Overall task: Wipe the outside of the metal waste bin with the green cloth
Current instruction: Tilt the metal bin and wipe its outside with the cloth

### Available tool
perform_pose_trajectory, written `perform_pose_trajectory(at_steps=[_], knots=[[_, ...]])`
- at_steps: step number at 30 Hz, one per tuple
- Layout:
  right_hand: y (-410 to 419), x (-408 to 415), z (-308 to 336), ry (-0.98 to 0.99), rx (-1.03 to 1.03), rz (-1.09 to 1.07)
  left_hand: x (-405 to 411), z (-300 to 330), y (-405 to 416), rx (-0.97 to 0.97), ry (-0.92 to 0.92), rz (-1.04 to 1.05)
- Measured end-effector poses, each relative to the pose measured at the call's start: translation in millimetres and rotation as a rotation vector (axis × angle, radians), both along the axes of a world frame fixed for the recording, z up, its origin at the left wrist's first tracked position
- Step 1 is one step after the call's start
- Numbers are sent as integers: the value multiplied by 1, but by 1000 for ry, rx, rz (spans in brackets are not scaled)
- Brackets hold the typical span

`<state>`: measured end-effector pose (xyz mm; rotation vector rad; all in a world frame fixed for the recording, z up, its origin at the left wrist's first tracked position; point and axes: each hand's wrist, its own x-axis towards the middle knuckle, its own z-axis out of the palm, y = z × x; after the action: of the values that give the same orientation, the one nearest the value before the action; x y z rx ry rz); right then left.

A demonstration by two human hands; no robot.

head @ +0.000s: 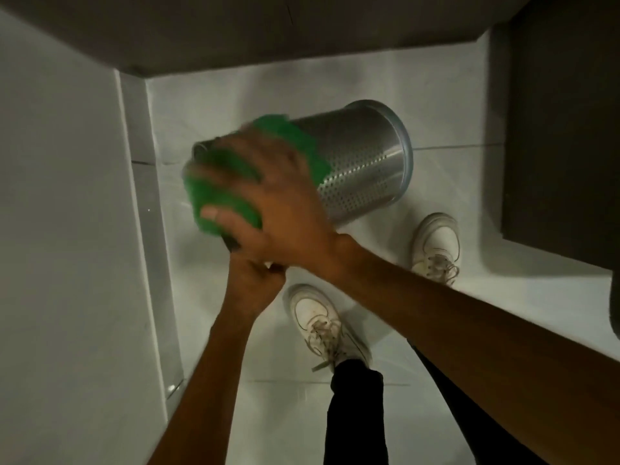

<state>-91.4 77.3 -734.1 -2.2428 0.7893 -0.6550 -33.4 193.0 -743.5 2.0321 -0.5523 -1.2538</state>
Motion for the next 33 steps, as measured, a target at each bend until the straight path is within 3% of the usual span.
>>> perform_pose_trajectory(at_steps=[2,3,4,8,10,12,15,17,19,22,24,26,29,31,33], knots=[[6,-15,-8,53,-104,254,4,-8,9,29,-18,-22],[0,-27,-18,98,-114,253,6,-10,13,54,-82,-61],[-9,-40,-31,137,-86,128,7,-11,15,74,-127,-94],[-59,-73,-64,293,249,-816,16,-10,7,80,-128,-64],[-71,-62,-60,387,319,-928,19,-16,1,64,-150,-71],[-61,-39,-45,329,233,-646,17,-22,2,69,-145,-51],[-8,-8,-25,101,57,-60,8,-24,19,132,-170,-47],[8,-21,-28,127,-24,149,7,-21,36,137,-163,-55],[3,-51,-43,227,64,-60,18,-9,44,99,-50,6],[-20,-86,-63,402,195,-646,36,9,34,-21,117,61],[-29,-76,-59,467,219,-773,37,9,19,-44,183,80],[-29,-49,-44,394,193,-616,33,7,-5,-25,192,193],[-8,3,-20,161,62,-116,31,4,-25,-90,171,328],[3,12,-14,81,37,109,23,9,-18,-148,103,241],[-5,-14,-25,100,6,56,16,4,5,-82,-92,59]])
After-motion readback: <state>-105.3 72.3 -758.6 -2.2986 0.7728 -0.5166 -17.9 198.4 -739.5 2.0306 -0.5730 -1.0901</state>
